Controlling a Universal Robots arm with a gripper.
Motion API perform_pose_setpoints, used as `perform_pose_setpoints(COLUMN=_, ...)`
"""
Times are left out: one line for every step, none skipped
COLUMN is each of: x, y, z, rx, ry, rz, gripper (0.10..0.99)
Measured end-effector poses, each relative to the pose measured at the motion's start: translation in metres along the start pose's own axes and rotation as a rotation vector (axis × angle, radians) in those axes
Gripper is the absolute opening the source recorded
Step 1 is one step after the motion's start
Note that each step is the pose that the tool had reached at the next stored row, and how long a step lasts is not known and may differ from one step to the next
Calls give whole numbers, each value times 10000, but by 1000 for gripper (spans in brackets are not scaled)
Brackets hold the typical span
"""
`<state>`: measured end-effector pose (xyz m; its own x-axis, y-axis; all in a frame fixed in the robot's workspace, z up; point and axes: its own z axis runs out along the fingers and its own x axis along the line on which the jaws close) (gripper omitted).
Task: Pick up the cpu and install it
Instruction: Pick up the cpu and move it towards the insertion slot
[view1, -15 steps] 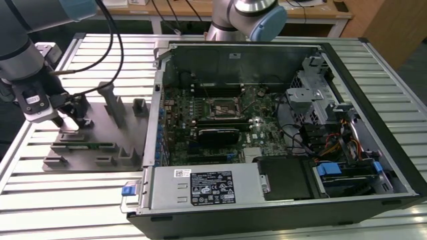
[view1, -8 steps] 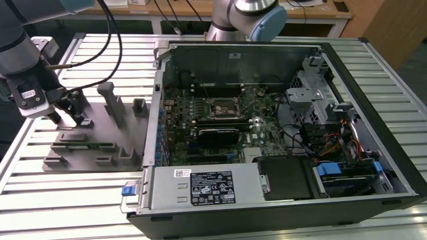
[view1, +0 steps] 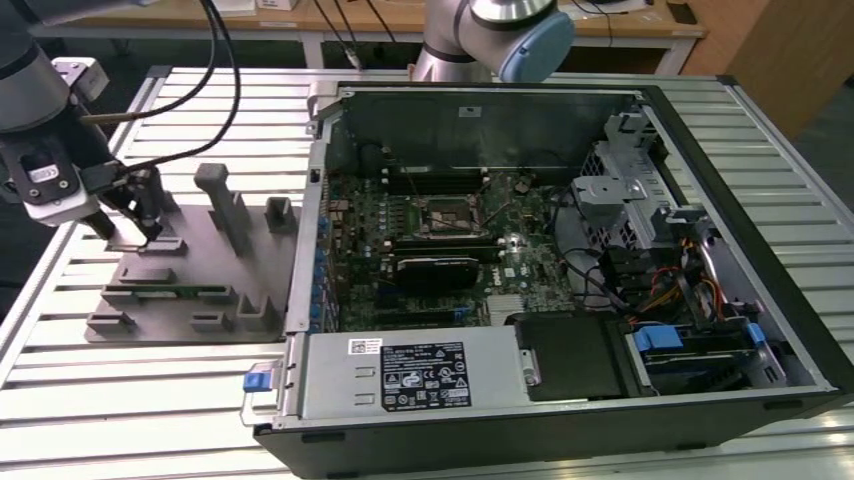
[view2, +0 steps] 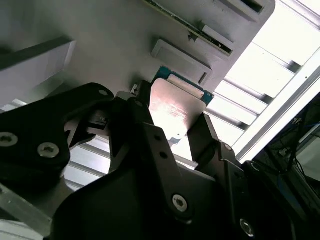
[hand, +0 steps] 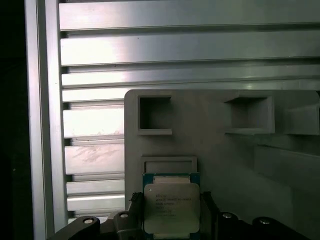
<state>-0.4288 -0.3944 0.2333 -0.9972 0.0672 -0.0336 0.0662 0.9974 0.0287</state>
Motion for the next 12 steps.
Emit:
perform_pose_setpoints(x=-1, y=1, z=-19, rx=0, ry=1, rz=0, gripper=541)
perform_pose_setpoints(x=-1, y=1, z=-37, rx=0, ry=0, rz=0, gripper=541)
perform_pose_setpoints(x=-2, y=2, z=-58, rx=0, ry=0, rz=0, gripper=541)
perform_pose_setpoints(x=-3, y=2, z=-81, rx=0, ry=0, rz=0, gripper=541)
perform_pose_setpoints(x=-3, y=3, z=-103, rx=0, ry=0, rz=0, gripper=541)
perform_pose_setpoints(x=-4, y=4, z=-124, rx=0, ry=0, rz=0, gripper=541)
perform_pose_setpoints(x=-5, y=4, z=-147, rx=0, ry=0, rz=1, gripper=541)
perform_pose_setpoints(x=-6, y=5, z=-169, rx=0, ry=-1, rz=0, gripper=541)
perform_pose_setpoints(x=-6, y=6, z=-191, rx=-1, ry=-1, rz=0, gripper=541)
perform_pose_setpoints(x=-7, y=6, z=-213, rx=0, ry=0, rz=0, gripper=541)
perform_pose_setpoints(x=-8, y=7, z=-237, rx=0, ry=0, rz=0, gripper=541)
perform_pose_setpoints(x=-9, y=8, z=-259, rx=0, ry=0, rz=0, gripper=541)
